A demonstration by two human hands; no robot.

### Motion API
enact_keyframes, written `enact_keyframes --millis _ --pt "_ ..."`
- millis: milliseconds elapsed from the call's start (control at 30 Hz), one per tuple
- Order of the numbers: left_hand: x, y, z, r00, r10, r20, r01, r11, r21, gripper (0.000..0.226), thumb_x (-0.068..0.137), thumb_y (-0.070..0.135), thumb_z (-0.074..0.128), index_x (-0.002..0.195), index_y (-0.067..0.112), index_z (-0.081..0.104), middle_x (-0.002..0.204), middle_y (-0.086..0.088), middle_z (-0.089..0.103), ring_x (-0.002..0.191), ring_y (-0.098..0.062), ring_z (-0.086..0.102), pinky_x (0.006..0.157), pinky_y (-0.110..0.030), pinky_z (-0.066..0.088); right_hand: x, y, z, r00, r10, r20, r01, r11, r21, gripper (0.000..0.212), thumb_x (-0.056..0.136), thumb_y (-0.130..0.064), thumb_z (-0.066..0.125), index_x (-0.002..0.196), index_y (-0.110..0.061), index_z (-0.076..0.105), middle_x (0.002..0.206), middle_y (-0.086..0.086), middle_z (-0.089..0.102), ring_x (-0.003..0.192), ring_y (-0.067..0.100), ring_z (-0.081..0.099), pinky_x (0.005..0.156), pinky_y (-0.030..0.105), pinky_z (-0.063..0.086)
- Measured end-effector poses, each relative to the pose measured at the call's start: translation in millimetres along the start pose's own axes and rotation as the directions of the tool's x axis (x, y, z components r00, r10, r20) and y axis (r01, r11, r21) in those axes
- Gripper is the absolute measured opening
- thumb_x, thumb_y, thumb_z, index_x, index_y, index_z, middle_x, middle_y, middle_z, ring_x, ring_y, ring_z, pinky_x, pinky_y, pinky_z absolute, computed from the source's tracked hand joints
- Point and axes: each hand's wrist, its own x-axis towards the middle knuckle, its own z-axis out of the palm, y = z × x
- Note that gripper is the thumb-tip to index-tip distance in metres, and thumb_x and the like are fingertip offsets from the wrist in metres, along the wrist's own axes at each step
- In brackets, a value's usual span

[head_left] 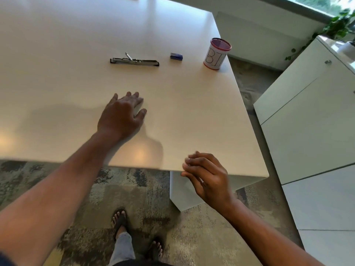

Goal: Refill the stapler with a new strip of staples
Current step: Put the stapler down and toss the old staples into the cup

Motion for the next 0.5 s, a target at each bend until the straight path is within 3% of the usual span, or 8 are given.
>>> enact_keyframes --millis 133,333,500 --pt "2.6 0.0 -1.5 1.000 0.006 -0.017 -0.006 1.000 0.009 0.047 0.097 0.035 0.058 0.140 0.017 0.060 0.155 -0.002 0.053 0.148 -0.017 0.043 0.129 -0.045 0.017 -4.3 -1.1 6.9 0.998 0.018 -0.058 -0.014 0.998 0.061 0.008 0.086 -0.005 0.086 0.091 -0.002 0.082 0.096 0.010 0.078 0.100 0.024 0.071 0.097 0.044 0.059" --pt "1.1 -1.5 0.5 1.000 0.011 -0.028 -0.011 1.000 0.008 0.047 0.096 0.035 0.058 0.139 0.016 0.061 0.154 -0.003 0.054 0.147 -0.018 0.046 0.129 -0.045 0.018 -6.4 -1.4 7.9 0.999 -0.007 -0.040 0.007 1.000 0.010 0.007 0.090 -0.007 0.081 0.090 -0.001 0.079 0.096 0.012 0.076 0.099 0.026 0.071 0.098 0.043 0.059" --pt "1.2 -4.0 1.0 1.000 0.006 -0.020 -0.006 1.000 -0.009 0.048 0.097 0.036 0.057 0.140 0.015 0.060 0.155 -0.002 0.053 0.148 -0.019 0.043 0.127 -0.044 0.021 0.1 -8.1 4.5 1.000 0.024 0.009 -0.024 0.997 -0.073 0.010 0.098 -0.014 0.075 0.092 -0.006 0.076 0.096 0.007 0.073 0.096 0.027 0.069 0.087 0.039 0.058"
